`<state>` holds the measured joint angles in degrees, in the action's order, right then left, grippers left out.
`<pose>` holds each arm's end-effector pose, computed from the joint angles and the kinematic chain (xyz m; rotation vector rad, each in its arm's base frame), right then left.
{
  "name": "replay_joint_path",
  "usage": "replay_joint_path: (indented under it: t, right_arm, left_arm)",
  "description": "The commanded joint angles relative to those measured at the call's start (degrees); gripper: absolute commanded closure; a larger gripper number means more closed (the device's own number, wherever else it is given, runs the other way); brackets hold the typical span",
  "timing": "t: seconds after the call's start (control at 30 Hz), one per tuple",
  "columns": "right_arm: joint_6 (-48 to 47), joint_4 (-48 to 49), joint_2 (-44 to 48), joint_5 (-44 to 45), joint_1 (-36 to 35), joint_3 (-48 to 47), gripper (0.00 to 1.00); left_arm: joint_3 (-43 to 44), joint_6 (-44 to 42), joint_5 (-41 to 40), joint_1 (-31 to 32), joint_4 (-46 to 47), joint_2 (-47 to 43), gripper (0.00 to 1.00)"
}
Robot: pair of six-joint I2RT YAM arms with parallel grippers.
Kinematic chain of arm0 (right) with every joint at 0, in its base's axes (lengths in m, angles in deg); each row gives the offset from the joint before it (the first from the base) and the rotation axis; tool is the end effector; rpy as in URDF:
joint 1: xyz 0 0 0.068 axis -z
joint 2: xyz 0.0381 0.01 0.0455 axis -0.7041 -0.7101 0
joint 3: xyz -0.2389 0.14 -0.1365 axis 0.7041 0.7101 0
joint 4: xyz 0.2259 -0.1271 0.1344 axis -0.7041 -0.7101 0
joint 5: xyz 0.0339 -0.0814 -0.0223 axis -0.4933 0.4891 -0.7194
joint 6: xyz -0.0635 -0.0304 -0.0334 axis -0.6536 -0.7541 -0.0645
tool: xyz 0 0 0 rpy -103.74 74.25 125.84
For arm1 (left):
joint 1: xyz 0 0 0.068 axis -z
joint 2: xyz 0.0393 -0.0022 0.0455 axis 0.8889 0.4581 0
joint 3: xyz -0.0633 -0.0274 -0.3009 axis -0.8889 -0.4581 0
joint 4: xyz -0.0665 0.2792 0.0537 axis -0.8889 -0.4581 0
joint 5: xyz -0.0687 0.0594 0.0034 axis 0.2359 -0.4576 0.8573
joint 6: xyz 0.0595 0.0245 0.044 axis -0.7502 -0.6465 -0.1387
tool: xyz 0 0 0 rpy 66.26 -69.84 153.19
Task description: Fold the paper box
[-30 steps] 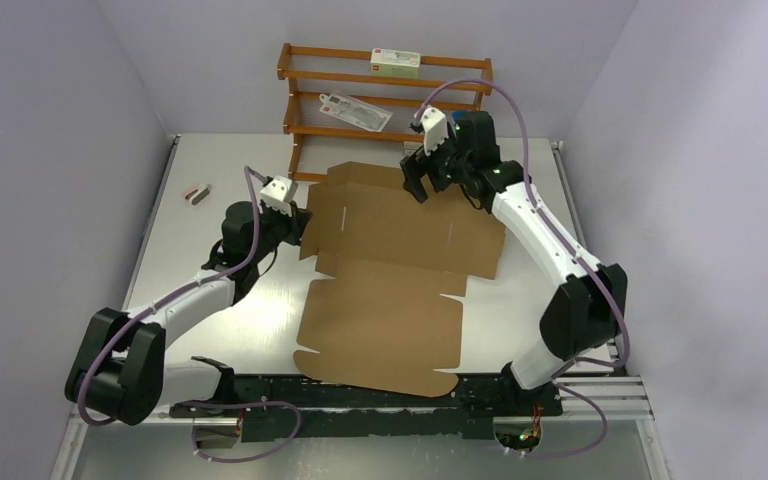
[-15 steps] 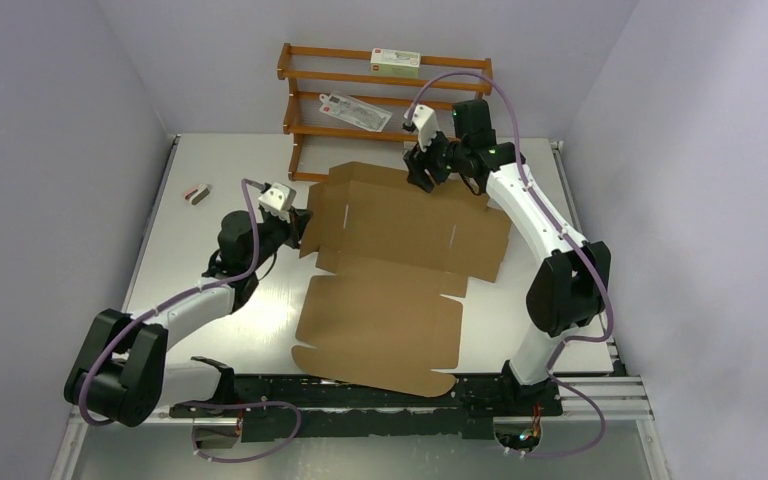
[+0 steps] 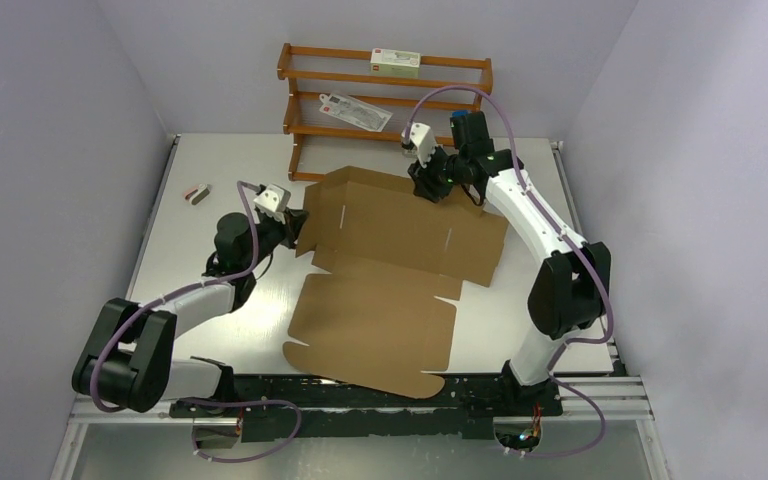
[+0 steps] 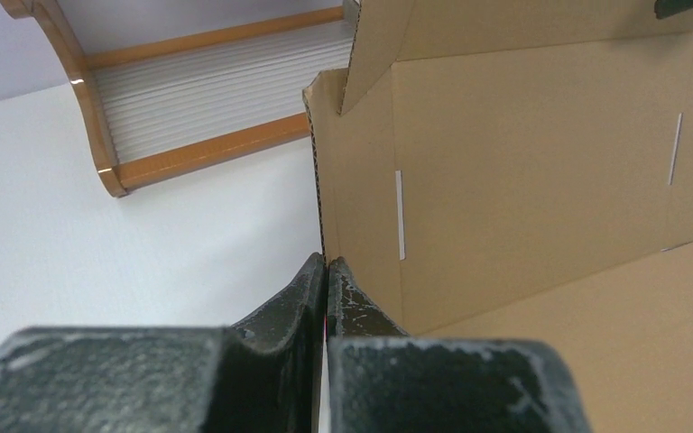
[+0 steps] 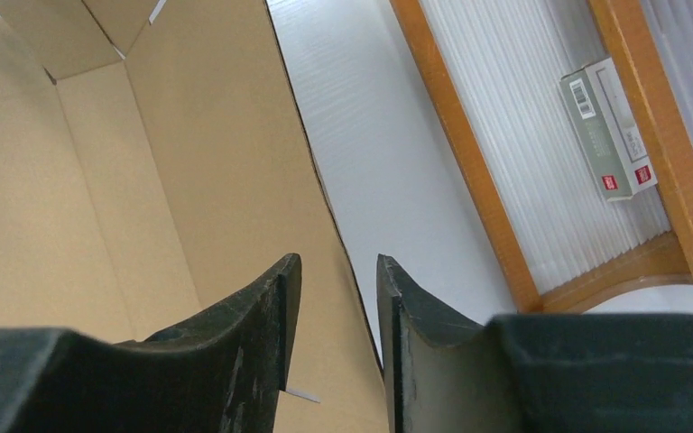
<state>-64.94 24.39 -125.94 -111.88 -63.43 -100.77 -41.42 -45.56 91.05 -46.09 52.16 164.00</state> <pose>0.4117 0.1713 0.3323 -1.2504 1.9046 0.3967 0.2891 -0.1064 0.2256 0.4184 1.6123 -0.5006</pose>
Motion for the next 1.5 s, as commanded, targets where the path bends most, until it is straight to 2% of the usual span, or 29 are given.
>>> replay_joint_path:
  t: [0.0, 0.13, 0.27, 0.37, 0.53, 0.7, 1.07, 1.2, 1.47]
  right_arm:
    - [-0.9, -1.8, 2.6, 1.2, 0.2, 0.7, 0.61]
    - [-0.6, -2.2, 4.2, 0.5, 0.2, 1.5, 0.70]
    - [-0.3, -2.0, 6.4, 4.6, -1.4, 3.3, 0.93]
    - [-2.9, 1.1, 9.8, 9.6, -4.2, 8.1, 1.00]
    - [-4.8, 7.4, 16.3, 19.0, -10.5, 16.5, 1.00]
    - [-7.8, 12.3, 21.3, 32.0, -18.6, 23.1, 1.00]
    - [-16.5, 19.7, 24.3, 58.7, -33.7, 28.8, 1.00]
    - [-21.4, 22.0, 24.2, 63.7, -36.6, 28.7, 1.00]
    - [-27.8, 24.6, 22.3, 69.1, -40.3, 29.9, 1.00]
  left_arm:
    - [0.6, -0.8, 3.1, -0.6, 4.4, 1.5, 0.95]
    - [0.4, -0.8, 3.4, -1.1, 5.7, 2.3, 0.95]
    - [0.5, -0.2, 4.9, -1.3, 7.7, 3.7, 0.95]
    - [0.4, 0.7, 6.3, -1.3, 10.6, 5.0, 0.95]
    - [1.2, 1.7, 7.0, -1.3, 14.9, 8.2, 0.94]
    - [-0.1, 4.7, 7.0, -1.3, 23.4, 11.9, 0.89]
    - [-9.6, 9.5, 7.5, -1.1, 40.4, 14.6, 0.84]
    - [-10.7, 10.2, 7.8, -0.1, 42.5, 15.2, 0.84]
    - [-11.9, 4.3, 4.0, 6.4, 38.3, 11.3, 0.86]
